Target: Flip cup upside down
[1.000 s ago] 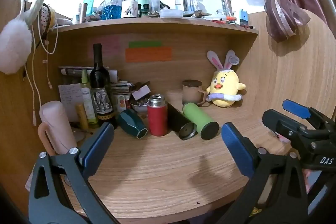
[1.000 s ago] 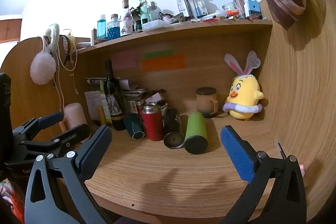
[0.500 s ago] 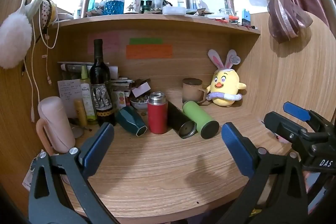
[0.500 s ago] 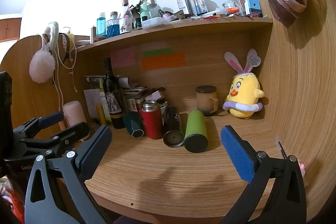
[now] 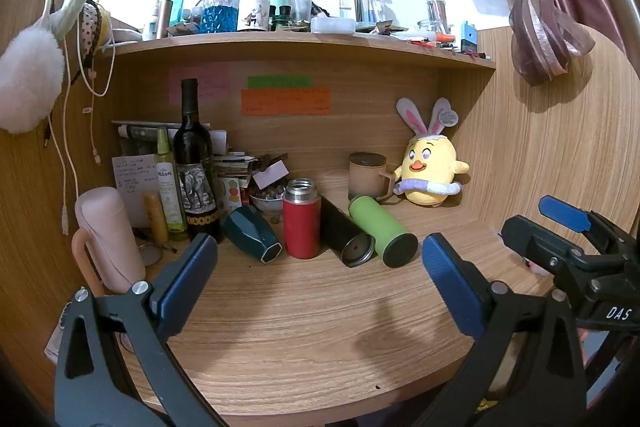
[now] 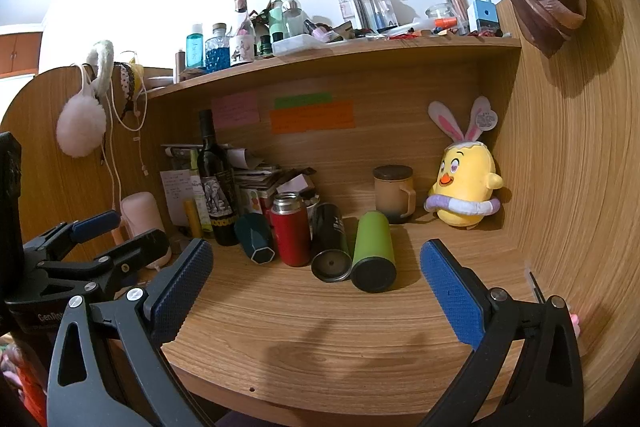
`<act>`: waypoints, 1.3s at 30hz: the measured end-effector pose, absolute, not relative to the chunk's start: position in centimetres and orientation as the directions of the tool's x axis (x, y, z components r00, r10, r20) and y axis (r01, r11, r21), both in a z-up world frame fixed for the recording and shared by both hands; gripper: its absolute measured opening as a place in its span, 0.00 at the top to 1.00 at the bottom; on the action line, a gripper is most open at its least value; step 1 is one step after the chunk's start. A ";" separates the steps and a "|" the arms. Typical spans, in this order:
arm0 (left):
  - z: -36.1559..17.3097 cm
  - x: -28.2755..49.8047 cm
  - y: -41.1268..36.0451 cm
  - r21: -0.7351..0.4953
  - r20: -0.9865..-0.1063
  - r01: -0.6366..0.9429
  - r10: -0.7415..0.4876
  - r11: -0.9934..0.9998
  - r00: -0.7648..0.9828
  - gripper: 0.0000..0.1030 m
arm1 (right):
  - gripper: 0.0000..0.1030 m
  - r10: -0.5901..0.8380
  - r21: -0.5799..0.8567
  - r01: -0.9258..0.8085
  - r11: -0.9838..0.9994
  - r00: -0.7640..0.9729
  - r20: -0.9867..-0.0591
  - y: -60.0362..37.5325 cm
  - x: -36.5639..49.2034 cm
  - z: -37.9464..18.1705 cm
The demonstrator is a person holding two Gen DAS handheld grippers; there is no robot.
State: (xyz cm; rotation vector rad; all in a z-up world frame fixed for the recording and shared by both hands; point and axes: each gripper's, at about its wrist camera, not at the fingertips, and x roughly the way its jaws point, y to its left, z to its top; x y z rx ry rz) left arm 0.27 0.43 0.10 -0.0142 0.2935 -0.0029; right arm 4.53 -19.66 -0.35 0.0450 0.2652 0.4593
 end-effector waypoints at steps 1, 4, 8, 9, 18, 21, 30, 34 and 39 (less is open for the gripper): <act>0.1 0.3 0.4 -0.015 -0.290 0.001 -0.005 1.000 0.957 0.00 | 0.00 0.444 0.101 -0.432 0.896 0.862 -0.243 -19.7 4.5 -0.3; 0.1 0.2 0.4 -0.014 -0.288 0.000 -0.004 1.000 0.957 0.00 | 0.00 0.444 0.101 -0.433 0.896 0.863 -0.242 -19.6 4.4 -0.2; 0.2 0.2 0.5 -0.015 -0.289 0.001 -0.006 1.000 0.957 0.00 | 0.00 0.445 0.099 -0.434 0.895 0.863 -0.239 -19.7 4.4 -0.3; 0.1 0.3 0.5 -0.015 -0.289 0.001 -0.005 1.000 0.957 0.00 | 0.00 0.445 0.099 -0.434 0.895 0.863 -0.239 -19.7 4.4 -0.3; 0.2 0.2 0.5 -0.016 -0.288 0.003 -0.007 1.000 0.958 0.00 | 0.00 0.444 0.096 -0.433 0.896 0.864 -0.237 -19.7 4.4 -0.3; 0.2 0.2 0.6 -0.016 -0.288 0.004 -0.008 1.000 0.957 0.00 | 0.00 0.446 0.098 -0.435 0.895 0.863 -0.237 -19.8 4.4 -0.3; 0.3 0.2 0.6 -0.016 -0.287 0.005 -0.009 1.000 0.958 0.00 | 0.00 0.445 0.096 -0.435 0.895 0.864 -0.236 -19.8 4.3 -0.3; 0.8 0.1 0.5 -0.016 -0.283 0.004 -0.009 1.000 0.959 0.00 | 0.00 0.445 0.096 -0.435 0.895 0.864 -0.235 -19.8 4.4 -0.3; 0.8 0.1 0.5 -0.015 -0.283 0.005 -0.008 1.000 0.959 0.00 | 0.00 0.445 0.095 -0.435 0.896 0.864 -0.235 -19.8 4.4 -0.3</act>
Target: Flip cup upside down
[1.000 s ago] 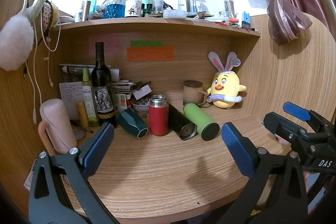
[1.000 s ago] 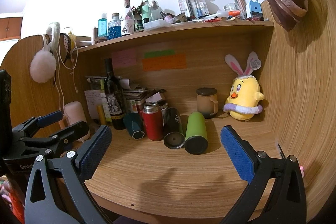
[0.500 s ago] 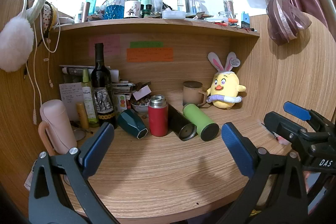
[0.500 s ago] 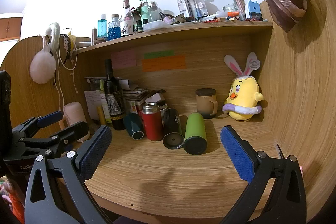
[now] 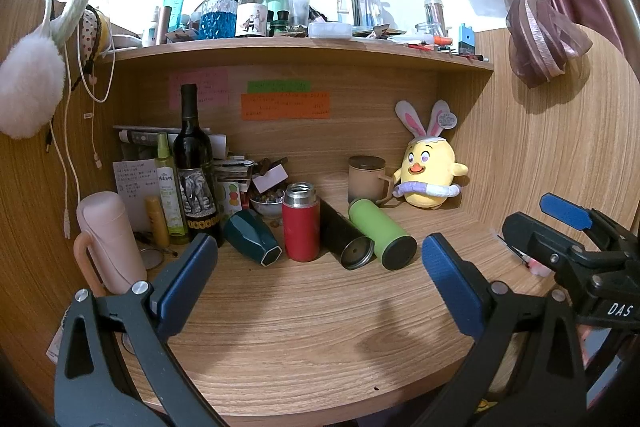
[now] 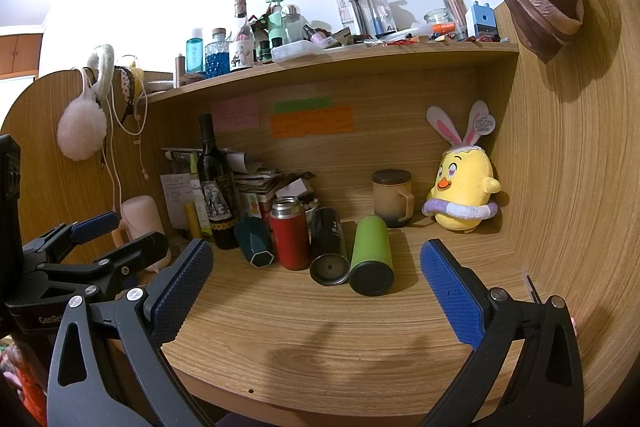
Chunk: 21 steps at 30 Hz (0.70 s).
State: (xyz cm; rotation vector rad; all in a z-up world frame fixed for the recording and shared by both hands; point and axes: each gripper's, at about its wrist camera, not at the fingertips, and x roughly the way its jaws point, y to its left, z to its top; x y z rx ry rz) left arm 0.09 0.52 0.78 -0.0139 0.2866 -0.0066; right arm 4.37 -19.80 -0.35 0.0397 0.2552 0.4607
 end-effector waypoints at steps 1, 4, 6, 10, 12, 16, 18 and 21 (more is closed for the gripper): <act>0.8 0.1 0.5 -0.015 -0.283 0.005 -0.009 1.000 0.959 0.00 | 0.00 0.446 0.096 -0.436 0.895 0.864 -0.234 -19.9 4.3 0.4; 0.8 0.1 0.5 -0.014 -0.283 0.004 -0.008 1.000 0.959 0.00 | 0.00 0.446 0.096 -0.436 0.895 0.864 -0.234 -19.8 4.3 0.3; 0.8 0.1 0.5 -0.014 -0.283 0.004 -0.008 1.000 0.959 0.00 | 0.00 0.445 0.094 -0.435 0.895 0.865 -0.234 -19.8 4.3 0.2; 0.7 0.1 0.5 -0.014 -0.283 0.005 -0.009 1.000 0.959 0.00 | 0.00 0.445 0.096 -0.435 0.895 0.864 -0.233 -19.8 4.4 0.0; 0.7 0.0 0.5 -0.014 -0.282 0.005 -0.009 1.000 0.959 0.00 | 0.00 0.444 0.095 -0.435 0.896 0.865 -0.233 -19.8 4.4 0.0; 0.7 0.0 0.5 -0.013 -0.282 0.005 -0.009 1.000 0.959 0.00 | 0.00 0.445 0.094 -0.435 0.895 0.865 -0.232 -19.7 4.4 -0.2; 0.7 0.0 0.6 -0.012 -0.282 0.005 -0.008 1.000 0.960 0.00 | 0.00 0.445 0.094 -0.435 0.896 0.865 -0.232 -19.8 4.5 -0.1; 1.0 0.2 0.7 -0.008 -0.284 0.000 -0.002 1.000 0.959 0.00 | 0.00 0.443 0.092 -0.434 0.896 0.866 -0.231 -19.9 4.6 0.1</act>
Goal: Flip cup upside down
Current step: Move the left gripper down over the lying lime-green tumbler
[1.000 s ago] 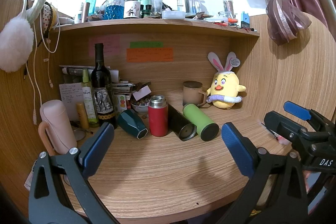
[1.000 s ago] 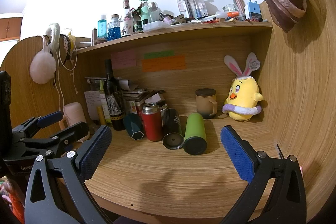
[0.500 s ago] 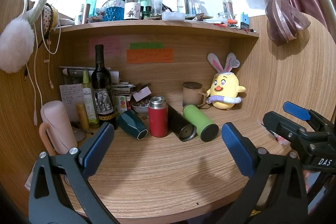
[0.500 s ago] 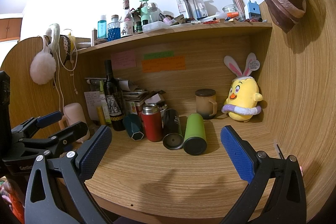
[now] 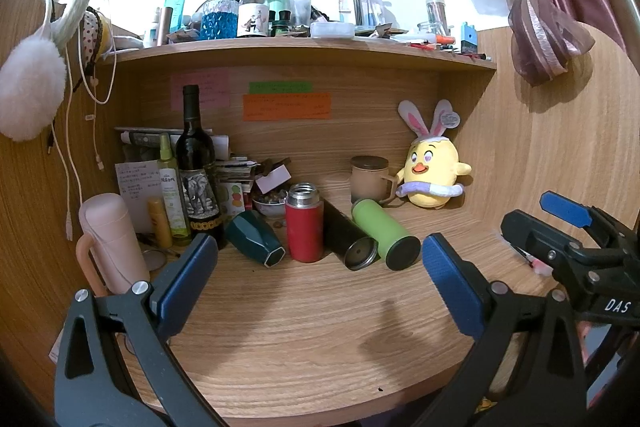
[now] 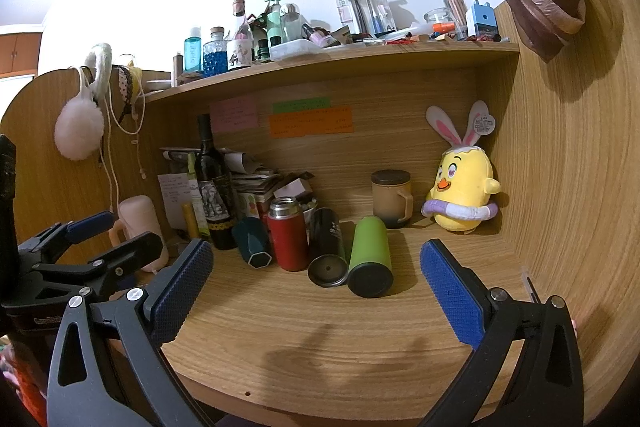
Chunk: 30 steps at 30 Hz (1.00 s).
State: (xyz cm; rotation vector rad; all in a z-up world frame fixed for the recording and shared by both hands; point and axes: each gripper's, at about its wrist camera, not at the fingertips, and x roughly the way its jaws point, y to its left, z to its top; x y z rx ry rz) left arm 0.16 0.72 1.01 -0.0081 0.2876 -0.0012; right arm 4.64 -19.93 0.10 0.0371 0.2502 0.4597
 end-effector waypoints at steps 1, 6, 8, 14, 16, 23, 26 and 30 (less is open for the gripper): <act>1.1 0.4 0.8 -0.007 -0.288 -0.002 0.000 1.000 0.958 0.00 | 0.00 0.441 0.090 -0.432 0.897 0.867 -0.230 -20.0 4.7 0.1; 0.9 2.9 0.4 -0.008 -0.327 0.031 -0.032 0.999 0.944 0.00 | 0.00 0.415 0.087 -0.406 0.910 0.879 -0.236 -20.9 6.1 -0.3; 0.4 4.8 -0.2 -0.012 -0.361 0.062 -0.062 0.998 0.931 0.00 | 0.00 0.389 0.085 -0.380 0.921 0.889 -0.244 -21.5 6.9 -0.8; -1.6 13.0 -2.6 -0.040 -0.505 0.173 -0.169 0.984 0.846 0.00 | 0.00 0.325 0.123 -0.301 0.946 0.898 -0.299 -24.3 10.3 -2.6; -2.7 16.3 -3.8 -0.047 -0.550 0.179 -0.175 0.983 0.817 0.00 | 0.00 0.309 0.143 -0.276 0.950 0.894 -0.324 -25.3 11.4 -3.4; -5.7 24.6 -7.9 -0.051 -0.655 0.194 -0.179 0.980 0.734 0.20 | 0.00 0.259 0.197 -0.193 0.961 0.875 -0.410 -28.9 15.3 -6.2; -7.0 26.9 -9.4 -0.018 -0.678 0.177 -0.142 0.984 0.721 0.20 | 0.00 0.256 0.221 -0.174 0.960 0.865 -0.432 -30.1 16.6 -7.2; -8.3 28.8 -10.9 0.027 -0.693 0.163 -0.098 0.986 0.714 0.21 | 0.00 0.264 0.235 -0.171 0.957 0.853 -0.451 -30.9 17.6 -8.2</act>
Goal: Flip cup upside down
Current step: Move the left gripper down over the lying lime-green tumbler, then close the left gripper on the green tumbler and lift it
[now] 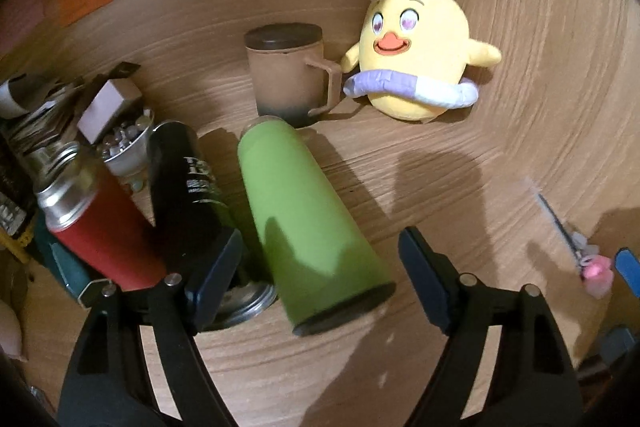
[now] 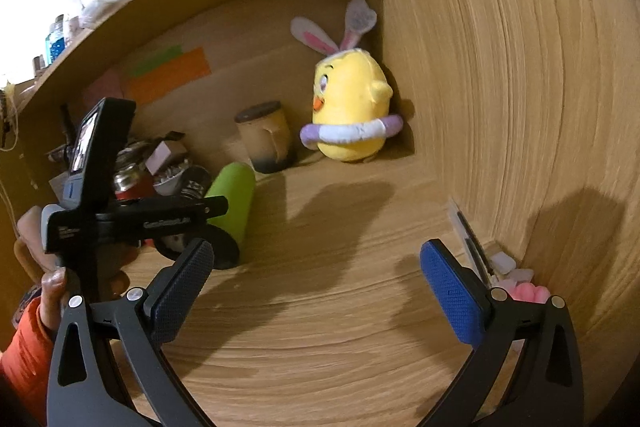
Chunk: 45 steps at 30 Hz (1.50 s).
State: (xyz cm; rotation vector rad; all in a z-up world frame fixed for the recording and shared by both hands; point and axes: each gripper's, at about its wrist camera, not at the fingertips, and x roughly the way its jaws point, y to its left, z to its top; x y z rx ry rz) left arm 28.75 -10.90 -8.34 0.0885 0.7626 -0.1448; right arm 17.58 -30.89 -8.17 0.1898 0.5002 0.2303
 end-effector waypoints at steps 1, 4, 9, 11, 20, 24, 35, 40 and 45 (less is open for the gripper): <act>-8.7 29.0 -11.1 0.041 -0.698 0.157 -0.085 0.987 0.711 0.21 | 0.00 0.260 0.237 -0.165 0.957 0.849 -0.461 -30.9 17.8 -8.3; -9.8 30.0 -11.3 0.045 -0.724 0.147 -0.069 0.988 0.686 0.22 | 0.00 0.265 0.239 -0.169 0.956 0.846 -0.462 -30.8 18.2 -8.3; -10.4 29.9 -11.9 0.083 -0.723 0.130 -0.030 0.988 0.691 0.31 | 0.00 0.272 0.237 -0.180 0.955 0.848 -0.455 -30.7 18.3 -8.2; -10.4 29.6 -12.1 0.090 -0.721 0.137 -0.031 0.986 0.693 0.32 | 0.00 0.269 0.236 -0.176 0.956 0.848 -0.456 -30.8 18.2 -8.1; -10.3 24.3 -12.1 0.095 -0.718 0.229 -0.093 0.969 0.690 0.39 | 0.00 0.275 0.254 -0.171 0.952 0.840 -0.467 -30.8 17.2 -8.2; -10.3 21.3 -11.0 0.068 -0.722 0.260 -0.133 0.963 0.679 0.39 | 0.00 0.288 0.246 -0.190 0.950 0.835 -0.468 -29.9 16.1 -8.1; -10.3 12.2 -7.6 0.003 -0.711 0.263 -0.183 0.965 0.679 0.39 | 0.00 0.341 0.211 -0.272 0.939 0.813 -0.471 -25.6 12.2 -8.0; -10.1 10.2 -7.0 -0.004 -0.713 0.269 -0.191 0.963 0.675 0.39 | 0.00 0.359 0.207 -0.295 0.933 0.803 -0.475 -24.1 10.9 -8.0; -8.7 8.4 -4.5 -0.091 -0.679 0.270 -0.258 0.958 0.687 0.39 | 0.00 0.383 0.187 -0.334 0.924 0.794 -0.472 -22.5 9.4 -7.6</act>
